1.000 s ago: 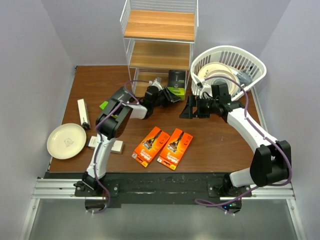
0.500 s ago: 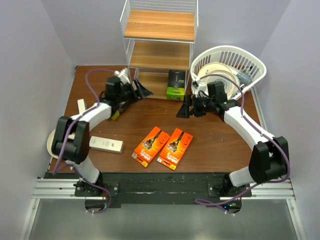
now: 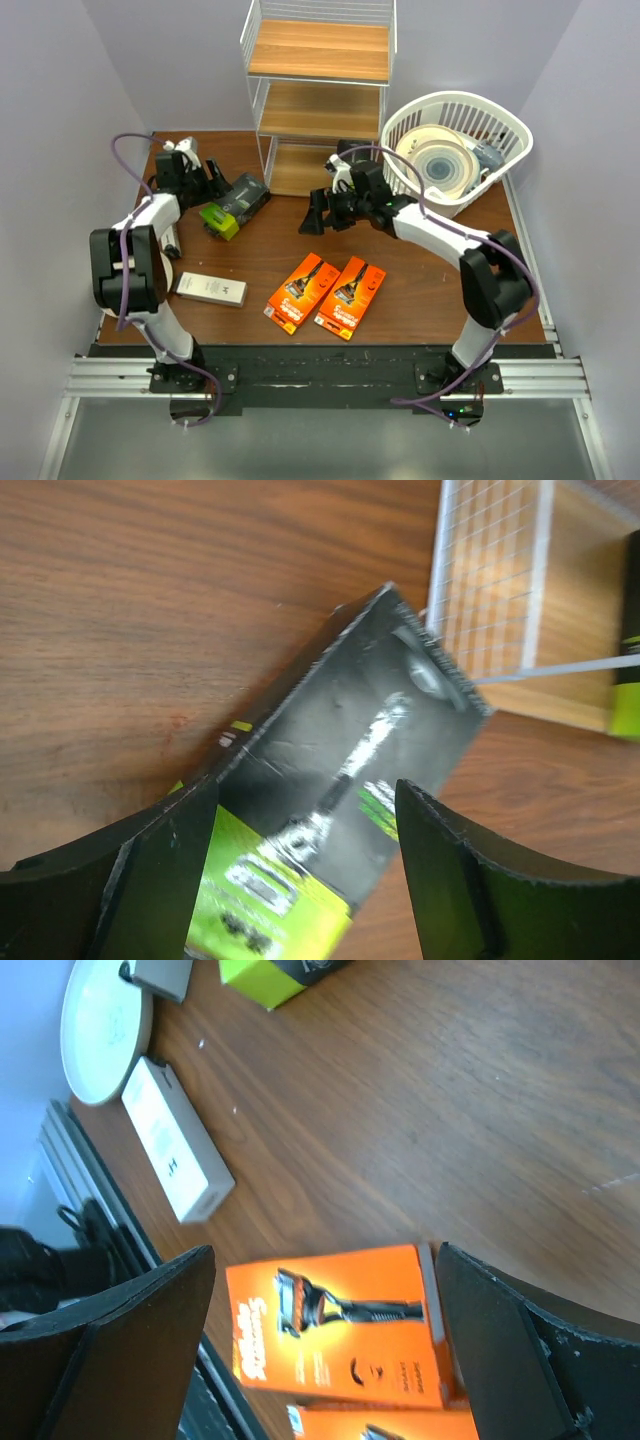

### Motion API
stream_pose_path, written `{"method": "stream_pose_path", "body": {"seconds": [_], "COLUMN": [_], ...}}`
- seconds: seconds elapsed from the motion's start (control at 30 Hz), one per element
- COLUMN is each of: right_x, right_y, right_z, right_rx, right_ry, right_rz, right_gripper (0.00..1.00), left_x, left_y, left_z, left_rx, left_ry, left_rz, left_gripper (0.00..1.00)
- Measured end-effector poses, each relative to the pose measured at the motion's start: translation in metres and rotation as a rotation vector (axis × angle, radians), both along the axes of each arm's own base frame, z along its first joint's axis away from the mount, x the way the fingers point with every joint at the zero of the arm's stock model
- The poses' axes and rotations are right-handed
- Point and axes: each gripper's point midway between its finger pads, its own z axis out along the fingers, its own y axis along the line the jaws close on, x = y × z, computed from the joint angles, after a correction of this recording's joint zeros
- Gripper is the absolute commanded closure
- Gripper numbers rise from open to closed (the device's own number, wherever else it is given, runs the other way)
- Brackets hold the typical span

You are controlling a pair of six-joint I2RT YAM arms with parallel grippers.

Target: Place and organize the shaving razors onto the shelf

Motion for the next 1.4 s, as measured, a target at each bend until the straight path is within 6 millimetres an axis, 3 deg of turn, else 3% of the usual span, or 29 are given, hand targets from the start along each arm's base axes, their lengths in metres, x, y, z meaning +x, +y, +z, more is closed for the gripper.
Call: {"method": "stream_pose_path", "body": {"seconds": [0.1, 0.13, 0.33, 0.5, 0.67, 0.83, 0.93, 1.13, 1.3, 1.4], "right_x": [0.011, 0.014, 0.022, 0.032, 0.036, 0.038, 0.039, 0.038, 0.026, 0.025], "right_y": [0.019, 0.026, 0.058, 0.070, 0.072, 0.072, 0.073, 0.083, 0.090, 0.084], "right_z": [-0.012, -0.016, -0.033, -0.030, -0.034, -0.044, -0.048, -0.072, -0.089, -0.092], "right_rx": [0.018, 0.021, 0.039, 0.054, 0.056, 0.045, 0.041, 0.021, -0.005, -0.018], "right_ry": [0.053, 0.068, 0.108, 0.095, 0.103, 0.116, 0.114, 0.136, 0.160, 0.167], "right_rz": [-0.029, -0.040, -0.040, -0.035, -0.044, -0.055, -0.058, -0.044, -0.021, -0.027], "right_gripper": [0.04, 0.04, 0.04, 0.04, 0.04, 0.04, 0.05, 0.24, 0.32, 0.33], "left_x": [0.005, 0.008, 0.011, -0.017, -0.058, -0.086, -0.089, -0.088, -0.092, -0.090], "left_y": [0.001, 0.002, 0.002, -0.009, -0.030, -0.054, -0.061, -0.067, -0.098, -0.105], "left_z": [-0.023, -0.027, -0.037, -0.045, -0.048, -0.049, -0.050, -0.049, -0.049, -0.048], "left_rx": [0.028, 0.039, 0.061, 0.021, -0.028, -0.053, -0.067, -0.073, -0.069, -0.053], "left_ry": [0.039, 0.043, 0.046, 0.058, 0.085, 0.086, 0.085, 0.077, 0.073, 0.063], "left_rz": [-0.023, -0.030, -0.072, -0.104, -0.132, -0.168, -0.171, -0.179, -0.249, -0.253], "left_gripper": [0.28, 0.33, 0.48, 0.57, 0.58, 0.55, 0.56, 0.56, 0.56, 0.55]}}
